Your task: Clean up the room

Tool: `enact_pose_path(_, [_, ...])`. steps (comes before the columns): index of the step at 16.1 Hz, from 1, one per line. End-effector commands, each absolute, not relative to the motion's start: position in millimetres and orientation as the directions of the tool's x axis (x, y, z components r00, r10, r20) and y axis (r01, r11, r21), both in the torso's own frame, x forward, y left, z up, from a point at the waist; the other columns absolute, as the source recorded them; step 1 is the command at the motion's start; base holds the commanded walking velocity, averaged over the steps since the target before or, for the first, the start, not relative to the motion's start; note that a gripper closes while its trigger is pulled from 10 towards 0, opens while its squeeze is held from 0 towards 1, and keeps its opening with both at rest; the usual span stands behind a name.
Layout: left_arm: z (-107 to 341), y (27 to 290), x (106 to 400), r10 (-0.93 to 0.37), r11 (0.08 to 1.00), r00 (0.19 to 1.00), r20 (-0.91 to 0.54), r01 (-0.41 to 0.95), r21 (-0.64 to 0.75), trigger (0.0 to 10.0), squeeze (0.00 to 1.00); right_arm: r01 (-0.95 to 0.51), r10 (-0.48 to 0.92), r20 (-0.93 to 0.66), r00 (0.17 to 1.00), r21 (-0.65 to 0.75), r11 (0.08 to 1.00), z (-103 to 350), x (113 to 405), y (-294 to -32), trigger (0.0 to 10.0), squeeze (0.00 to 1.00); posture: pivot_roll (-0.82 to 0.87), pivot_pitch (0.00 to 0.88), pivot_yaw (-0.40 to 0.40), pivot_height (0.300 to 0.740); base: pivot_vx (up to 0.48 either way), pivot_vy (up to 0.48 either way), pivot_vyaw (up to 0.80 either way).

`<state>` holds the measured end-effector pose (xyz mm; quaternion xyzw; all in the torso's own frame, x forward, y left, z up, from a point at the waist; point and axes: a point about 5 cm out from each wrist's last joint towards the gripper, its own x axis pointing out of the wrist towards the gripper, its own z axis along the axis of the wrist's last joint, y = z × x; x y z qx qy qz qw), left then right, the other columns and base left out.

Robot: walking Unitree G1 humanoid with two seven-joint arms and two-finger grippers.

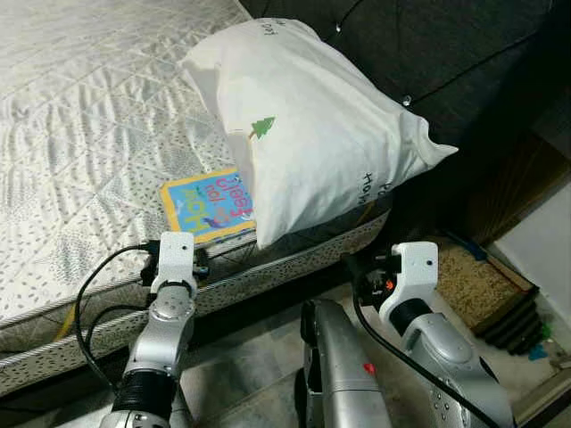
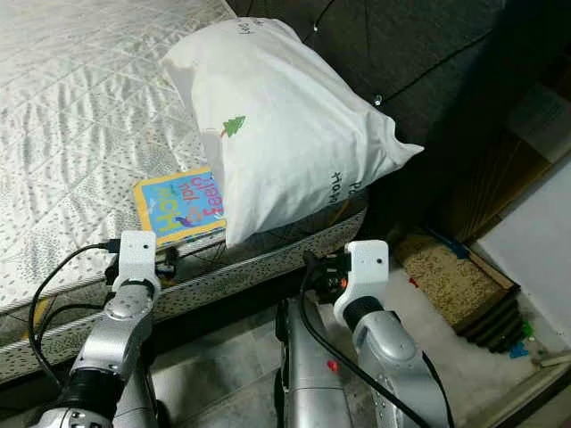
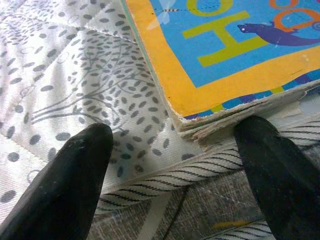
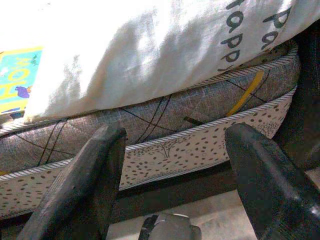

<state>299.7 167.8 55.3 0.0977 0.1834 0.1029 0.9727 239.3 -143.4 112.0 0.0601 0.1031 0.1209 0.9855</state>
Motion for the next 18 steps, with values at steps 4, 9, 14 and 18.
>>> enact_pose_path(4, [45,181,295,0.291,0.946,0.879,-0.379,-0.206,0.250,10.0,0.00,-0.216,0.240,-0.186,0.953,0.138,0.967,112,241,-145,10.0,0.00,-0.12,0.113,-0.061,0.499,0.000,0.000,0.00])
enact_pose_path(9, [45,171,295,0.257,0.959,0.887,-0.383,-0.183,0.218,10.0,0.00,-0.219,0.241,-0.183,0.953,0.136,0.966,111,243,-145,10.0,0.00,-0.11,0.111,-0.064,0.499,0.000,0.000,0.00])
enact_pose_path(14, [44,148,290,0.178,0.976,0.901,-0.396,-0.109,0.189,10.0,0.00,-0.220,0.242,-0.178,0.954,0.135,0.966,111,245,-145,10.0,0.00,-0.11,0.103,-0.060,0.499,0.000,0.000,0.00])
enact_pose_path(18, [51,130,285,0.113,0.983,0.916,-0.386,-0.048,0.175,10.0,0.00,-0.225,0.246,-0.168,0.955,0.133,0.965,110,251,-143,10.0,0.00,-0.09,0.075,-0.056,0.499,0.000,0.000,0.00])
